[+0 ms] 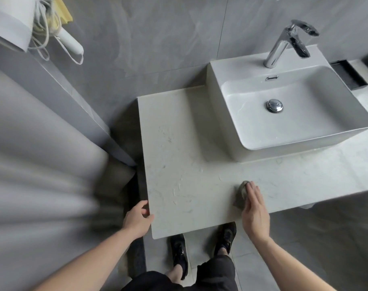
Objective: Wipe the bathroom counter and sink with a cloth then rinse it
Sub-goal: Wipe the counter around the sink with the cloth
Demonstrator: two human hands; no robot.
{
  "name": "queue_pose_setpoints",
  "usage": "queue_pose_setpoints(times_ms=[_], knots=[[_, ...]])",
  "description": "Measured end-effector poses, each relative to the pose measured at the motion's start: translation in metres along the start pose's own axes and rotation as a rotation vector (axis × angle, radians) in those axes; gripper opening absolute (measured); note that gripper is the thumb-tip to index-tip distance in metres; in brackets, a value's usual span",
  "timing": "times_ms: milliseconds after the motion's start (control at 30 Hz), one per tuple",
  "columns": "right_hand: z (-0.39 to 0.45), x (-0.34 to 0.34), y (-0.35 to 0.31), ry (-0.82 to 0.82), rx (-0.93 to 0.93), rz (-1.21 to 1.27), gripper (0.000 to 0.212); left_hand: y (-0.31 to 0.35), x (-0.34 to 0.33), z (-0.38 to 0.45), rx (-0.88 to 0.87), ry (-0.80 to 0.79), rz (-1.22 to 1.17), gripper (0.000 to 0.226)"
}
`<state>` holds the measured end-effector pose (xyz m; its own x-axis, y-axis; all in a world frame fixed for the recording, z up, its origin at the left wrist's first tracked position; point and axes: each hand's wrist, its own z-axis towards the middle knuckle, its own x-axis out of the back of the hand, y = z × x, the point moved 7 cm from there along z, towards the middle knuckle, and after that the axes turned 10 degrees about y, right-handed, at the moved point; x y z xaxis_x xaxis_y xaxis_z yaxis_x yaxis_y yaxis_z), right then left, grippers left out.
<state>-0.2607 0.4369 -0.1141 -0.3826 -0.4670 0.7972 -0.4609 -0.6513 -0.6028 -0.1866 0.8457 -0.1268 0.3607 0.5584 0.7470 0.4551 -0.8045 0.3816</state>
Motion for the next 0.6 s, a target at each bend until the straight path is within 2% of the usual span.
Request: queue_pose_setpoints(times_ms=[67,133,267,400,500,600], knots=[[0.025,0.008,0.016,0.017,-0.096,-0.038,0.048,-0.002,-0.001,0.000,0.010,0.001,-0.016,0.059],[0.043,-0.003,0.021,-0.035,-0.131,-0.095,0.049,-0.004,-0.001,-0.001,0.022,0.009,-0.029,0.059],[0.045,-0.044,-0.009,-0.108,-0.041,-0.238,0.058,-0.009,-0.006,-0.002,0.058,0.012,-0.088,0.059],[0.007,-0.099,-0.083,-0.193,0.185,-0.175,0.059,-0.024,-0.014,0.003,0.110,-0.004,-0.207,0.060],[-0.049,-0.139,-0.141,-0.337,0.456,-0.088,0.062,-0.024,-0.013,-0.003,0.147,-0.009,-0.306,0.053],[-0.102,-0.157,-0.169,-0.473,0.709,-0.057,0.068,-0.031,-0.017,-0.007,0.190,-0.061,-0.375,0.054]])
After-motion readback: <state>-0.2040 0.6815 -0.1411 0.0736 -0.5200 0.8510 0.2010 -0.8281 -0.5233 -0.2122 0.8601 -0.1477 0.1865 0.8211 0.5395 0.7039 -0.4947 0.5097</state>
